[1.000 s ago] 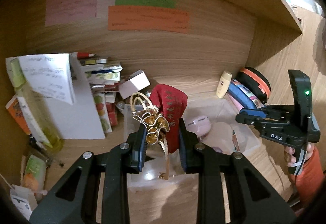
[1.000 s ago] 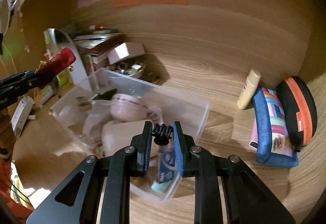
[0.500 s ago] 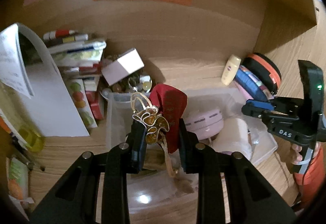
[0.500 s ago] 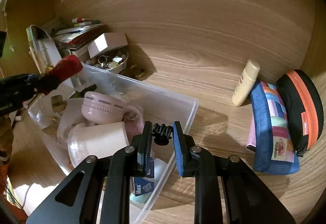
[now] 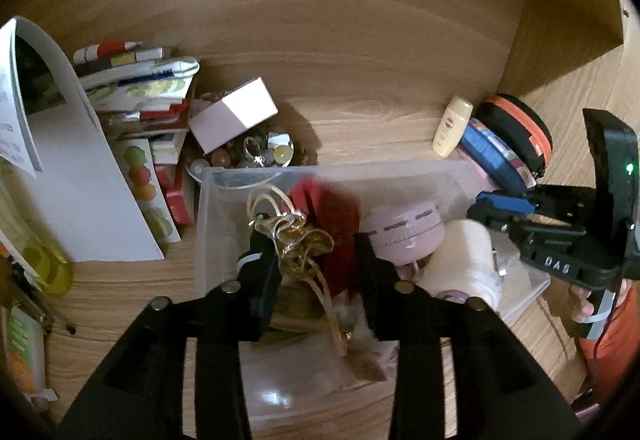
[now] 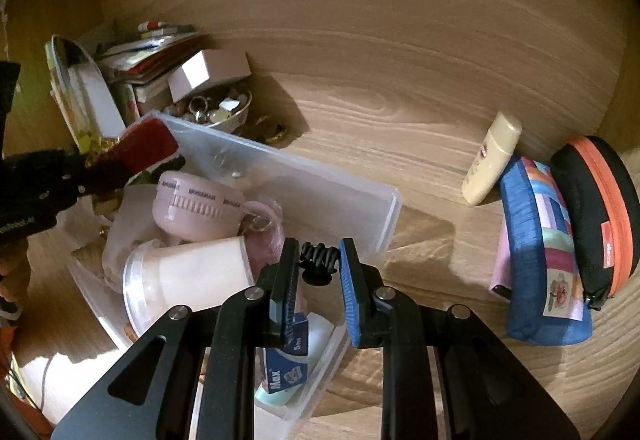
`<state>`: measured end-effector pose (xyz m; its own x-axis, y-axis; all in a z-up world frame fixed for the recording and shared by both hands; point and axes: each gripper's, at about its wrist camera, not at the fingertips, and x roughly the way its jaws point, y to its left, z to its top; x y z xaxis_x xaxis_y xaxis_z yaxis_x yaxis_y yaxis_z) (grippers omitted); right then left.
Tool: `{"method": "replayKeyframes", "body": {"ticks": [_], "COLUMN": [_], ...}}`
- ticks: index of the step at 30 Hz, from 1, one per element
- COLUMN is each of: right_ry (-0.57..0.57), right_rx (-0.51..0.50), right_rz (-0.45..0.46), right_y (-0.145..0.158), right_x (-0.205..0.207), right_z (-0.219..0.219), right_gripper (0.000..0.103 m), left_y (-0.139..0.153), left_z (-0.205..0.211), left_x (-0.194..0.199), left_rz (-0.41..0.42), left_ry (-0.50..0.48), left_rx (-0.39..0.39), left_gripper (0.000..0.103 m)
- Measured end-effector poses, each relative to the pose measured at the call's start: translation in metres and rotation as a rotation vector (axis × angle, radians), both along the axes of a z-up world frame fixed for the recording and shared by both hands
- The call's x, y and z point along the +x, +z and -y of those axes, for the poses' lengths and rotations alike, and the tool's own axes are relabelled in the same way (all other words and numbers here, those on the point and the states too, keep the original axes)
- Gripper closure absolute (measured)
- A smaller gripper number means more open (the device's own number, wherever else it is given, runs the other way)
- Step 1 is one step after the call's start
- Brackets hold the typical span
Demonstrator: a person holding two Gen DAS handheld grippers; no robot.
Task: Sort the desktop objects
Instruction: 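Lower the red pouch and black clip into the clear box and release both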
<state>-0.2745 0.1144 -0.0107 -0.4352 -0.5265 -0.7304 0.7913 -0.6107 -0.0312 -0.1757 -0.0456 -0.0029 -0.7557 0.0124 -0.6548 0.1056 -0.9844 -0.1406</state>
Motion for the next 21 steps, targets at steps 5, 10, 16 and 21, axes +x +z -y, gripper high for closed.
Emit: {"method": "replayKeyframes", "body": {"ticks": [5,10,16,21], "right_ry": [-0.013,-0.034,-0.043,-0.04], "right_rx": [0.003,-0.031,-0.023,-0.025], "right_rz": [-0.09,-0.129,-0.195,-0.196], "right_y": [0.011,0.025,0.037,0.041], "right_x": [0.015,0.024,0.045,0.061], "right_z": [0.0,-0.006,-0.011,-0.014], "right_gripper": [0.064,0.036,0.017,0.006], "left_y": [0.009,0.022,0.034,0.04], "left_z": [-0.004,-0.011,-0.018,-0.023], "left_x": [0.008,0.019,0.036,0.052], "left_rz": [-0.042,-0.083,-0.108,-0.114], "left_ry": [-0.007,-0.005,-0.001,0.011], "left_rx": [-0.011,-0.04,-0.062,-0.076], "left_gripper": [0.039,0.028,0.008,0.005]}}
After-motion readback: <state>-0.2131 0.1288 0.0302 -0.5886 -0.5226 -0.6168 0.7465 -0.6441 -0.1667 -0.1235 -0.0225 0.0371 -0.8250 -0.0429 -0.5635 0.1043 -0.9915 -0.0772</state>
